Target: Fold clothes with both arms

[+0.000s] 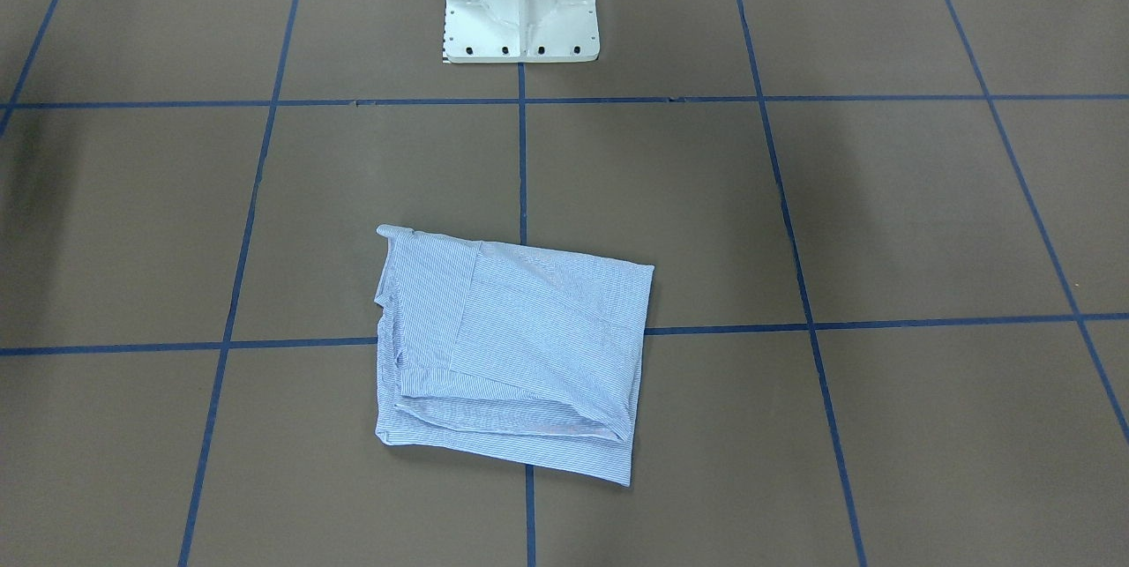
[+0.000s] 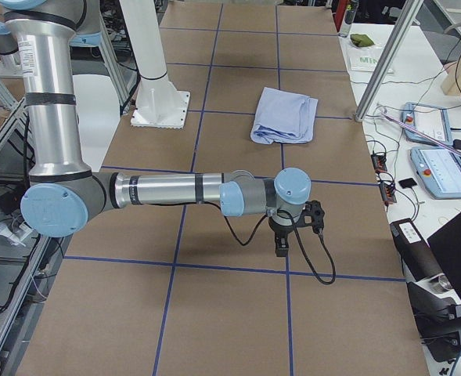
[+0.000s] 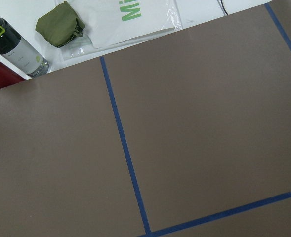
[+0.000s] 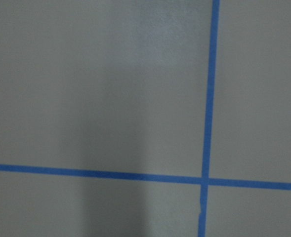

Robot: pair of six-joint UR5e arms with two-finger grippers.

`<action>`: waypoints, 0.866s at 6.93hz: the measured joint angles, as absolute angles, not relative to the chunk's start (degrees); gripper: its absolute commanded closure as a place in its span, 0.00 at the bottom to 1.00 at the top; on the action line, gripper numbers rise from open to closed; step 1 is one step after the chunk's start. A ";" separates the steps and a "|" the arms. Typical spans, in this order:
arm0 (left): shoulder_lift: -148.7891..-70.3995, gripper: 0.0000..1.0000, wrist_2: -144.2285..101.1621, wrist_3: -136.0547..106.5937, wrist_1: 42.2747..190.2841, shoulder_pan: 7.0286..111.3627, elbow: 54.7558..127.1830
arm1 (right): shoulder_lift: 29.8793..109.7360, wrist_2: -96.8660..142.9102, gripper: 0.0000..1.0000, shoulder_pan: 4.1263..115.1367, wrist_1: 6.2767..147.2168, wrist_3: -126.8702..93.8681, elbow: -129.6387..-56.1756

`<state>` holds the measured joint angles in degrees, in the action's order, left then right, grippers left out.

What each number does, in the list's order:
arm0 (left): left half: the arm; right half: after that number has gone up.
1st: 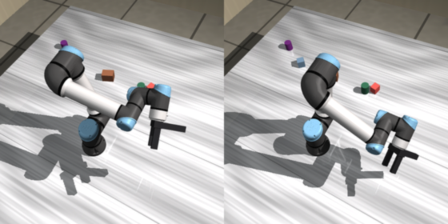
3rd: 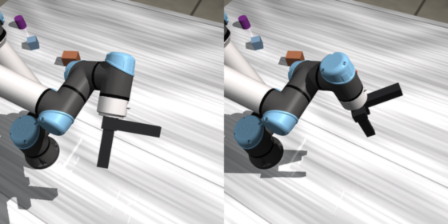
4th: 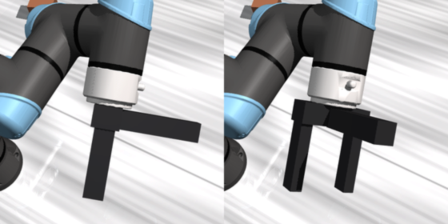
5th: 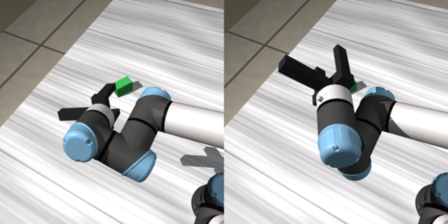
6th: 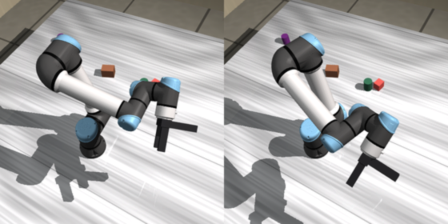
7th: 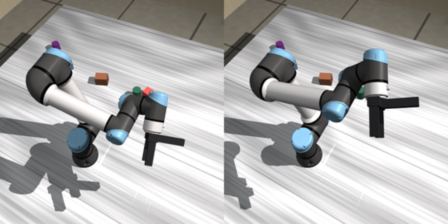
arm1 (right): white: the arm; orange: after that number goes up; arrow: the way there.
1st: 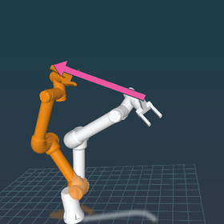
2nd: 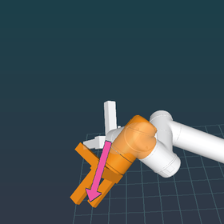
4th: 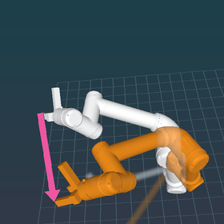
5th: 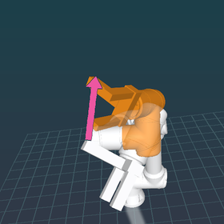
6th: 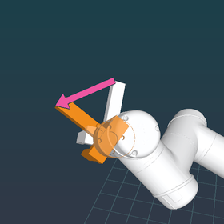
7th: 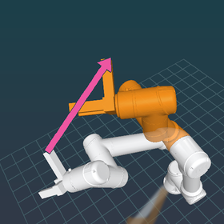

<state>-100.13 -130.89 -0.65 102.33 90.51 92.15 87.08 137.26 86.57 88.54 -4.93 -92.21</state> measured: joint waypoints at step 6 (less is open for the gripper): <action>-94.30 0.00 -131.21 -0.18 107.34 92.22 87.81 | 86.68 135.63 0.00 86.54 90.97 -4.87 -92.61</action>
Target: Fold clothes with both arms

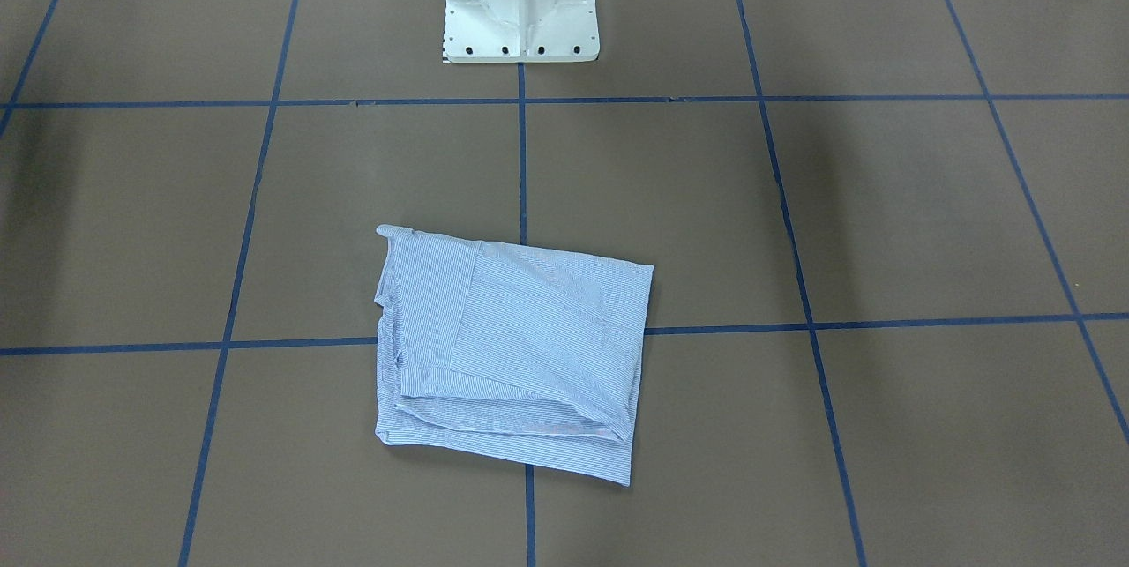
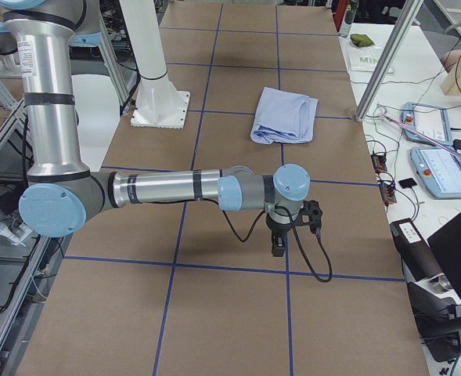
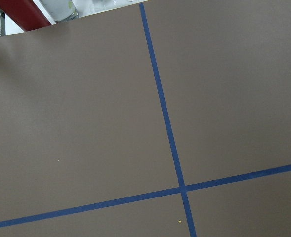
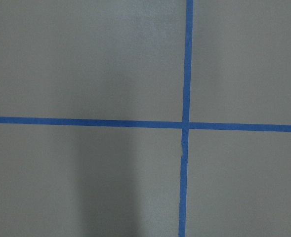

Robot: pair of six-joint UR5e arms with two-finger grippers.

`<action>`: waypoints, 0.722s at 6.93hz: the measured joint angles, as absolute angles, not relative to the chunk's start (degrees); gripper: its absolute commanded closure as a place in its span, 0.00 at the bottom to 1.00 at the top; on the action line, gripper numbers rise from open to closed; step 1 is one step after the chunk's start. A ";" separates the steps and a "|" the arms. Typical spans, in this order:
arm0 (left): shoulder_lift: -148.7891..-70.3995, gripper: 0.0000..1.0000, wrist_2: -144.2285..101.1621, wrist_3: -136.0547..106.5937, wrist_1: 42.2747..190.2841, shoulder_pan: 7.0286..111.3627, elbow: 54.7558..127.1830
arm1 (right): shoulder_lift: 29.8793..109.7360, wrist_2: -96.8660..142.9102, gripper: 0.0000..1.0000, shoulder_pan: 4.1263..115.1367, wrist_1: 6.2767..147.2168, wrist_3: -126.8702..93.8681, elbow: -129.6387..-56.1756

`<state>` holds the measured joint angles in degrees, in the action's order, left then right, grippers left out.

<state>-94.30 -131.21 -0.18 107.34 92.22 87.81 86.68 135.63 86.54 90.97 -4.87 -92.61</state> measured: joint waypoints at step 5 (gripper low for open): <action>-87.46 0.00 -132.43 -2.41 111.96 92.04 92.26 | 88.71 133.75 0.00 86.45 96.24 -5.50 -97.11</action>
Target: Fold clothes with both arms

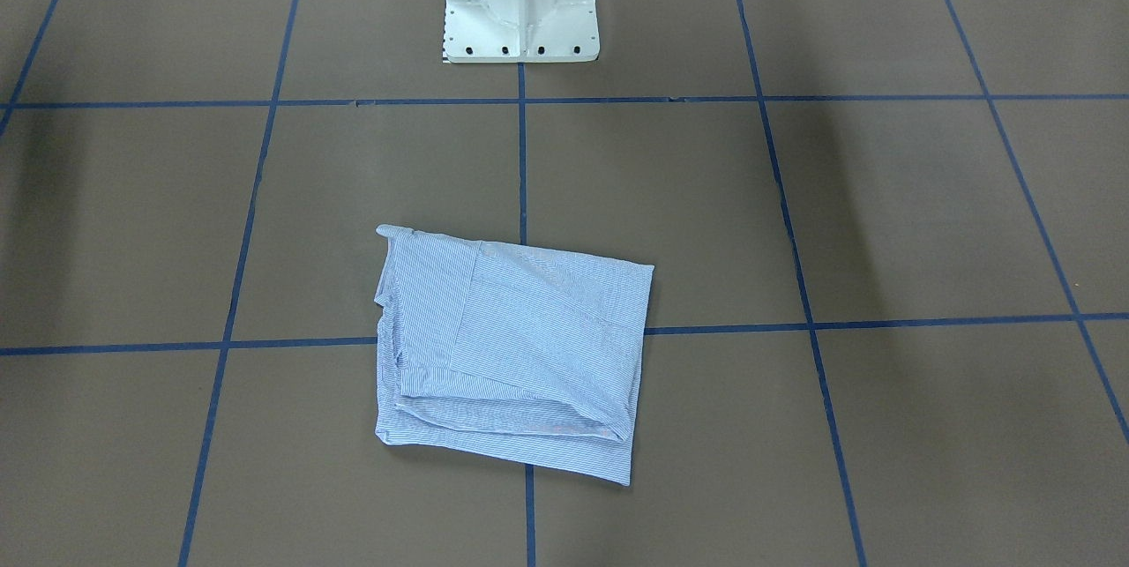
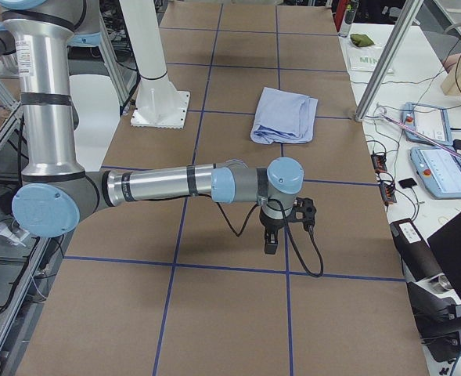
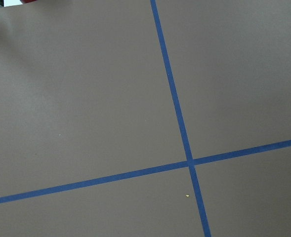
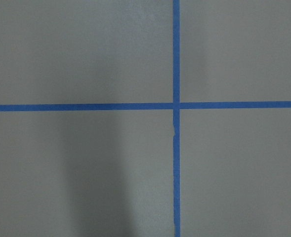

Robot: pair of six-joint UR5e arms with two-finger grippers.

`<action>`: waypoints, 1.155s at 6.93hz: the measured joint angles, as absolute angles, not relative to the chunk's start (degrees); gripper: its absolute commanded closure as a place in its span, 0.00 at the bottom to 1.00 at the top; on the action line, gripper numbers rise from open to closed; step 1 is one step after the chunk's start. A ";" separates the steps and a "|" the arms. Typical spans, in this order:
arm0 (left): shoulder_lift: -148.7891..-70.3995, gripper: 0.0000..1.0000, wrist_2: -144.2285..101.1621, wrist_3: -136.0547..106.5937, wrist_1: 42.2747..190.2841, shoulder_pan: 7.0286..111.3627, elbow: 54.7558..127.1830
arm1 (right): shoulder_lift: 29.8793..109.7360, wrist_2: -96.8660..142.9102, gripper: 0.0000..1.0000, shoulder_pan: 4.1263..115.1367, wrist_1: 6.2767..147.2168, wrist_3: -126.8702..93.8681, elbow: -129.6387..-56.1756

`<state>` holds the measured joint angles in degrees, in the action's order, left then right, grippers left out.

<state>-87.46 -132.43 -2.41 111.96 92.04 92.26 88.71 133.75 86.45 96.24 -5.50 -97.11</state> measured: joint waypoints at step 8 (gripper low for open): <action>-86.53 0.00 -134.22 -13.14 108.72 84.82 102.97 | 89.91 133.98 0.00 85.93 98.32 -5.26 -97.94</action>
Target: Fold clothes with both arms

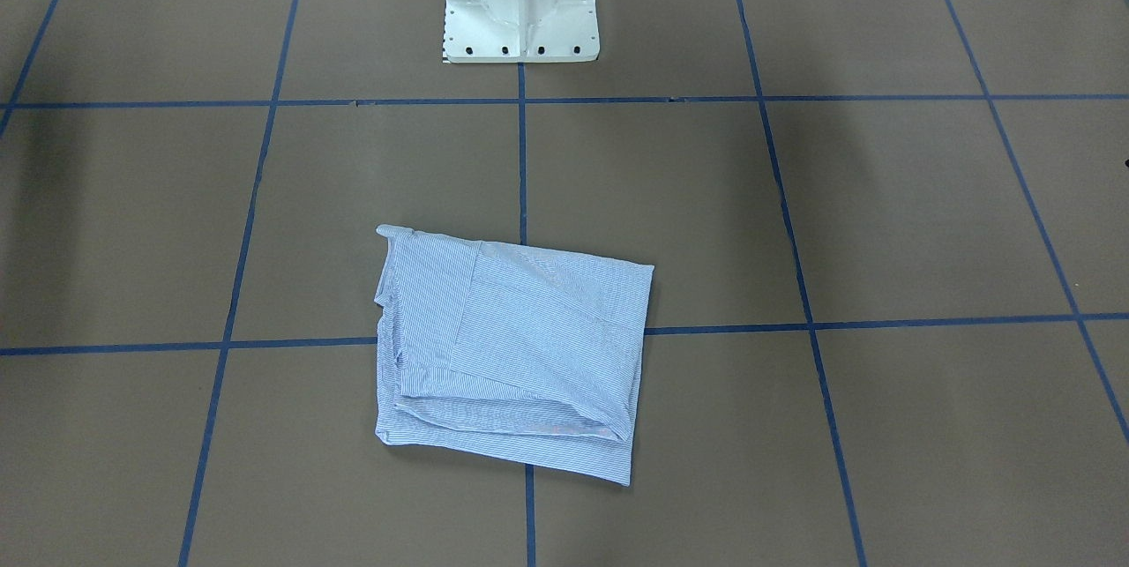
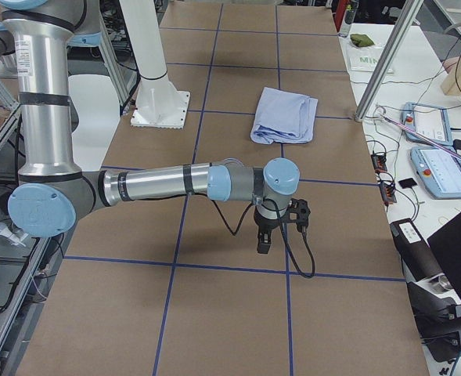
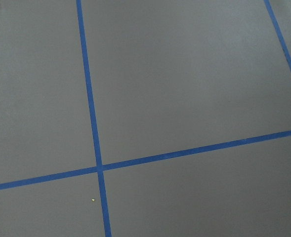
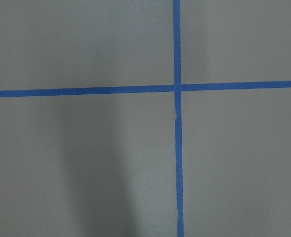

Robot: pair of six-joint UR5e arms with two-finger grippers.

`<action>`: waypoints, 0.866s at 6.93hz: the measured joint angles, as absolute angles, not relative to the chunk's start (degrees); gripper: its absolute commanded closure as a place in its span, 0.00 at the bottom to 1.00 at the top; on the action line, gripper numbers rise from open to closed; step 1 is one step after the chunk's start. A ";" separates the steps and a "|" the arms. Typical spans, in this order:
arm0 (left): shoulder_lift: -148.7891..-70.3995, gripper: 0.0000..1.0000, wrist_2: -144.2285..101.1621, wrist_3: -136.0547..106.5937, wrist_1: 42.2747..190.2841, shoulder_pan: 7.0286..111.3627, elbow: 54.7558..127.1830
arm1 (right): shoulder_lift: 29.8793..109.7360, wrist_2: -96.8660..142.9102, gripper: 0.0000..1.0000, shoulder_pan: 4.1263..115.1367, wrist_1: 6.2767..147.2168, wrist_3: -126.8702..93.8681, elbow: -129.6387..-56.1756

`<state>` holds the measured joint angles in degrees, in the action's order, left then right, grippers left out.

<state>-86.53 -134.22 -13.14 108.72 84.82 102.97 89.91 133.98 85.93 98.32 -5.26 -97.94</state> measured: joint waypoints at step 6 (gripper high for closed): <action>-86.64 0.00 -134.40 -13.29 108.98 84.61 102.91 | 91.07 136.49 0.00 85.41 94.46 -5.06 -95.41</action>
